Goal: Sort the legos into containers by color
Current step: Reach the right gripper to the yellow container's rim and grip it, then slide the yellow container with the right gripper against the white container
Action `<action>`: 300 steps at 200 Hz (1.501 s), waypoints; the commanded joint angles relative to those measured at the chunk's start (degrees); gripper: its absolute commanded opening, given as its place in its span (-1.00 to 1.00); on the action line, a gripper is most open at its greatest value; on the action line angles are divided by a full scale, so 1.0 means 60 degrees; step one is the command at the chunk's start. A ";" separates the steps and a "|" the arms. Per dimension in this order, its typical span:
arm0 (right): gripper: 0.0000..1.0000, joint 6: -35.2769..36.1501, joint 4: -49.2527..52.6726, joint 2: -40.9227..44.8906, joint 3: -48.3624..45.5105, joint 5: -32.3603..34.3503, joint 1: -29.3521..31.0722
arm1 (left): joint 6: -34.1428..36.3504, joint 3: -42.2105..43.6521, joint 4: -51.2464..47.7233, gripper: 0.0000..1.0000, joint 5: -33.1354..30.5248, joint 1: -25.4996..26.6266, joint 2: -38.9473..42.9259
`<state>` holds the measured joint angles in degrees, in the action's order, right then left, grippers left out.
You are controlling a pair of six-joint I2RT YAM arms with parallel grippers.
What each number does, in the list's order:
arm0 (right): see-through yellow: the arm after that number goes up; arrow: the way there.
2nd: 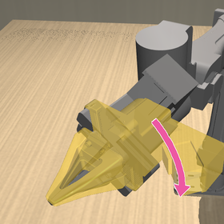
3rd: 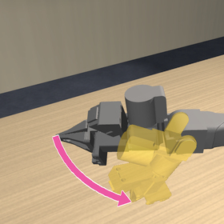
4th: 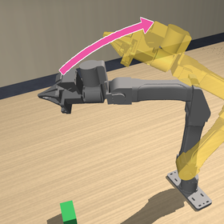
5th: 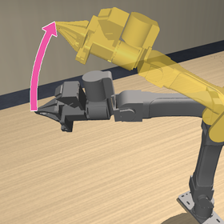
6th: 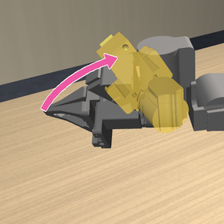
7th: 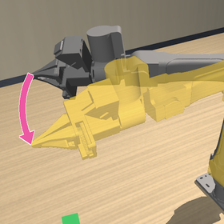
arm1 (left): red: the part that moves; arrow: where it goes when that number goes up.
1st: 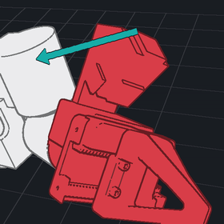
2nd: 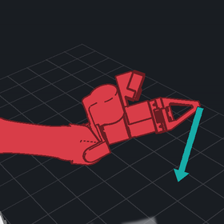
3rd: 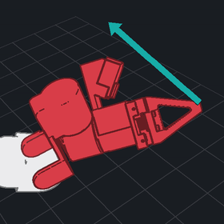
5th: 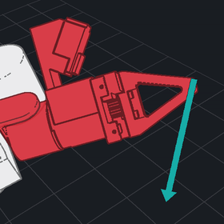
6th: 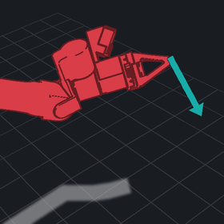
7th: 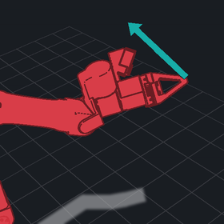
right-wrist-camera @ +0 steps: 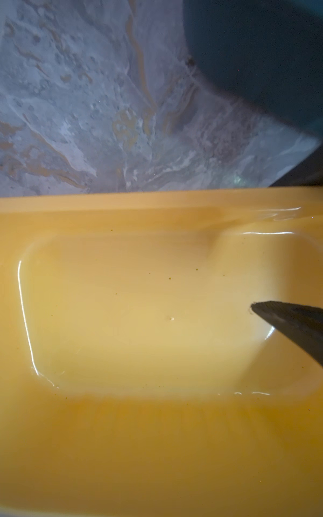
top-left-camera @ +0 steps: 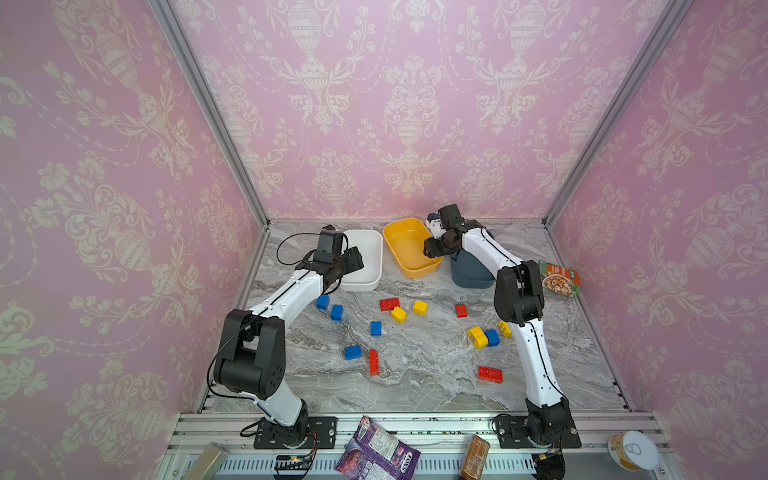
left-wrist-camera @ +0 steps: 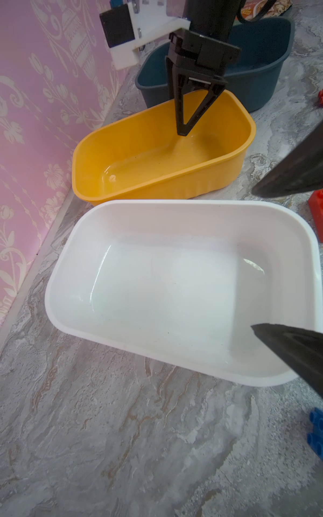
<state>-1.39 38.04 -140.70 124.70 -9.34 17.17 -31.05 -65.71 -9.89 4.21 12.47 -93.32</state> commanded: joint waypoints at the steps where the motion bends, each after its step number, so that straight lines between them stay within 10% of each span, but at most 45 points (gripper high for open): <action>1: -0.08 -0.0016 -0.0206 0.0864 -0.0587 0.0281 0.0081 | -0.0187 0.0010 0.0081 0.46 0.0163 -0.0085 0.0054; 300: -1.00 -0.1488 -0.0900 0.2785 -0.3460 0.1738 0.0436 | -0.0165 0.0097 0.0083 0.43 0.0002 -0.0102 0.0331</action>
<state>-5.30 33.47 -127.61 107.15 -1.10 18.57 -31.05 -65.71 -9.87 4.21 12.43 -93.30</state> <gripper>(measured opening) 0.091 0.717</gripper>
